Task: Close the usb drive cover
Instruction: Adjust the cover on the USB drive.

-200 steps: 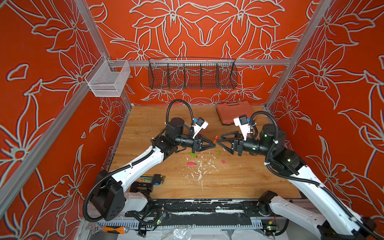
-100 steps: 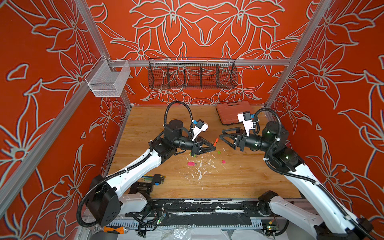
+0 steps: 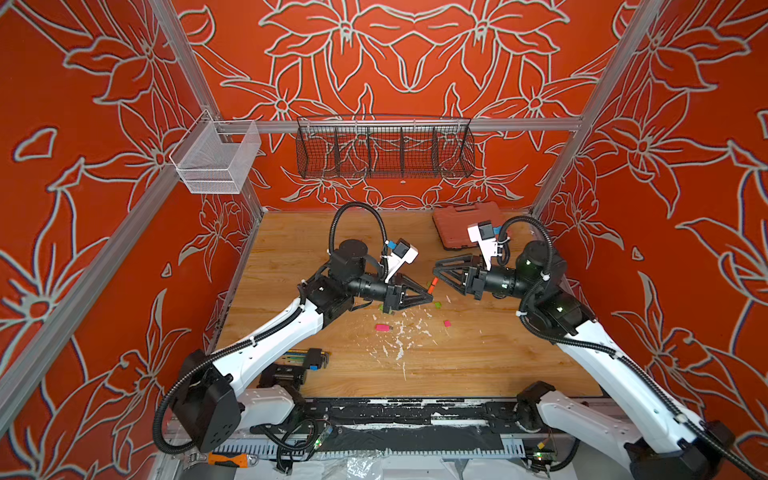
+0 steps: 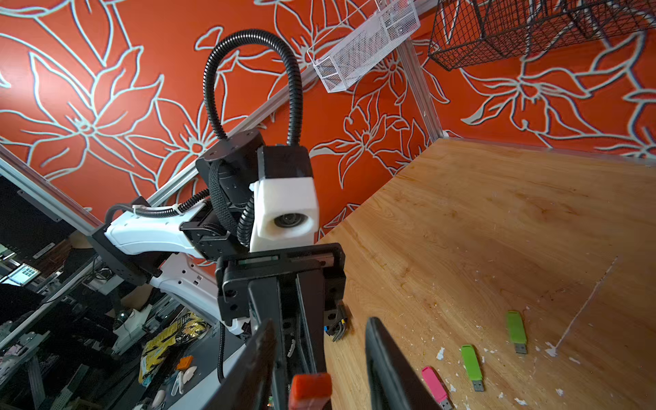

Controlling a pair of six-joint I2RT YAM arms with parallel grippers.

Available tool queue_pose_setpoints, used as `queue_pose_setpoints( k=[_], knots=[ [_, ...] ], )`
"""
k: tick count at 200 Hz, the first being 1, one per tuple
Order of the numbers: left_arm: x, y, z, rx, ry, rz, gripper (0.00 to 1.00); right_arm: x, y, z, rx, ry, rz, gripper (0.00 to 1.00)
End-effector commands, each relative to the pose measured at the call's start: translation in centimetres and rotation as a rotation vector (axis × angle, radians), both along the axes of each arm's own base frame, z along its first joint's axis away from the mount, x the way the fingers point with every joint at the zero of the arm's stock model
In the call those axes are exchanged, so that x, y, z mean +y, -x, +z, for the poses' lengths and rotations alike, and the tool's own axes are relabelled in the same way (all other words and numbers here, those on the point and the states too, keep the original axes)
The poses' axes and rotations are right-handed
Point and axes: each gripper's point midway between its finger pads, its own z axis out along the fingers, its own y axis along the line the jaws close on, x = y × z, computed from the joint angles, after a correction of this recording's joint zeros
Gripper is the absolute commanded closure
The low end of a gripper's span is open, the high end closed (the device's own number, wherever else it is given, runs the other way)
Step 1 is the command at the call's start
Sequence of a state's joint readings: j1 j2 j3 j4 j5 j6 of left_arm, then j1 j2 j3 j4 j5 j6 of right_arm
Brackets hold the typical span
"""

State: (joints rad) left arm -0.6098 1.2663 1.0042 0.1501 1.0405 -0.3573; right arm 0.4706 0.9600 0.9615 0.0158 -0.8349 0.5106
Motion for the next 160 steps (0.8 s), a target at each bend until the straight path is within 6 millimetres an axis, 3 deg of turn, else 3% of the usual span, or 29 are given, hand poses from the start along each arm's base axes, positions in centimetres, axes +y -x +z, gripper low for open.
queue_pose_setpoints(
  k=[1, 98, 160],
  knots=[
    [-0.1, 0.5, 2.0, -0.049, 0.038, -0.022, 1.00, 0.1, 0.3, -0.4, -0.019, 0.021, 0.000, 0.56],
    [-0.2, 0.6, 1.8, -0.048, 0.029, -0.025, 1.00, 0.4, -0.2, -1.1, -0.003, 0.031, -0.003, 0.75],
    [-0.5, 0.2, 3.0, -0.101, 0.047, -0.026, 1.00, 0.7, 0.0, -2.1, 0.041, 0.063, 0.011, 0.89]
  ],
)
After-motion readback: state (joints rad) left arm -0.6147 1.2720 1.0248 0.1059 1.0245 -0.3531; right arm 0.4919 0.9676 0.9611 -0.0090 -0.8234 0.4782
